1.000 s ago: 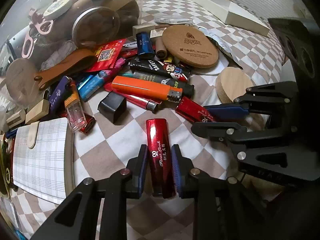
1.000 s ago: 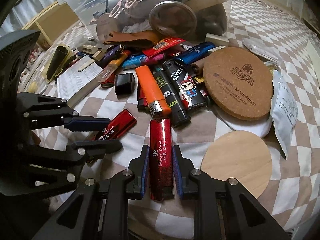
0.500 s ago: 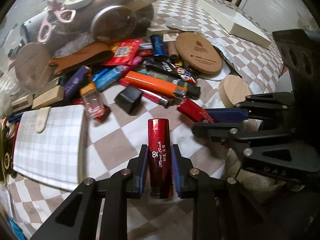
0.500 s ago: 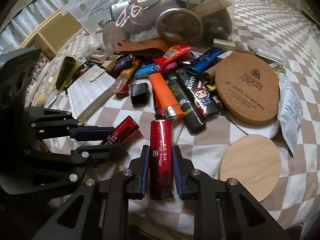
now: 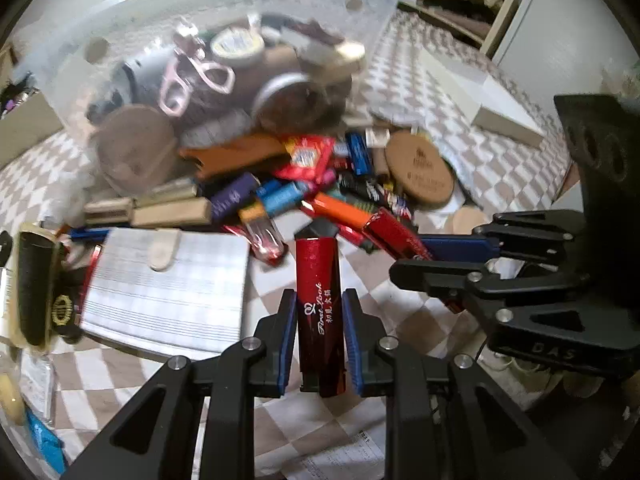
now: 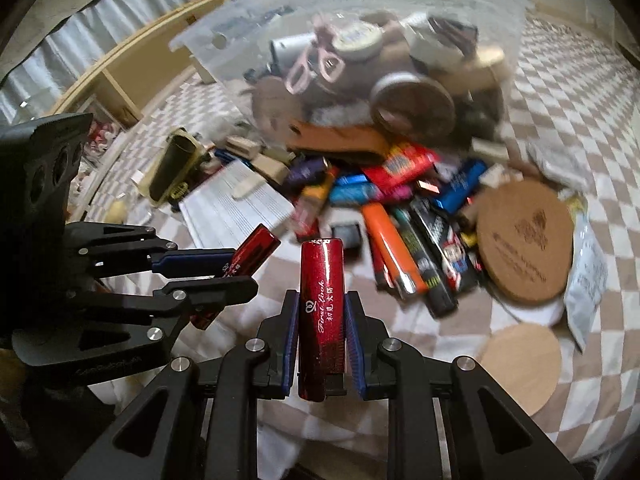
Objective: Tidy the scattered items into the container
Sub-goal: 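Lift both red lighters and carry them toward the container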
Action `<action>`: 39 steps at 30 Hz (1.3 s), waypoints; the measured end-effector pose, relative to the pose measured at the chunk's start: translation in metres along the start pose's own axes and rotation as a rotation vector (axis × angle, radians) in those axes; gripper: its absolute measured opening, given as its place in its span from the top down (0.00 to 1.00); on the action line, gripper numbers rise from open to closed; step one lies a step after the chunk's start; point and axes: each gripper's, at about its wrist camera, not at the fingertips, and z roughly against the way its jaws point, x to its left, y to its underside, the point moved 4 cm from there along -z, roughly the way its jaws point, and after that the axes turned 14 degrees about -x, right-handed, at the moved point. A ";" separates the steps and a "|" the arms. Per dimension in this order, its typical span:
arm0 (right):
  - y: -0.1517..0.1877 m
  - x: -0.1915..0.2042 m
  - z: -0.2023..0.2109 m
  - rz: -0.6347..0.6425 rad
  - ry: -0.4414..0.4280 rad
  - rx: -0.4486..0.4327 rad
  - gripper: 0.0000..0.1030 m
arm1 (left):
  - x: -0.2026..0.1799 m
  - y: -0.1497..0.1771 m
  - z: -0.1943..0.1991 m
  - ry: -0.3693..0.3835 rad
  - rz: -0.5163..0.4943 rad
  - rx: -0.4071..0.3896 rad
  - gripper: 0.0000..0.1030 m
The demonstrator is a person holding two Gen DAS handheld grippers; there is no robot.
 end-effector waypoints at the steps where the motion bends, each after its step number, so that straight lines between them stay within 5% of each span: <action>1: -0.004 0.003 0.002 0.006 -0.002 -0.009 0.78 | 0.001 -0.002 0.005 -0.002 0.000 -0.012 0.78; 14: -0.069 0.041 0.057 0.093 0.003 -0.216 0.78 | -0.008 -0.039 0.081 -0.043 -0.017 -0.202 0.78; 39: -0.179 0.064 0.137 0.168 0.035 -0.448 0.78 | 0.020 -0.150 0.169 -0.157 -0.045 -0.428 0.78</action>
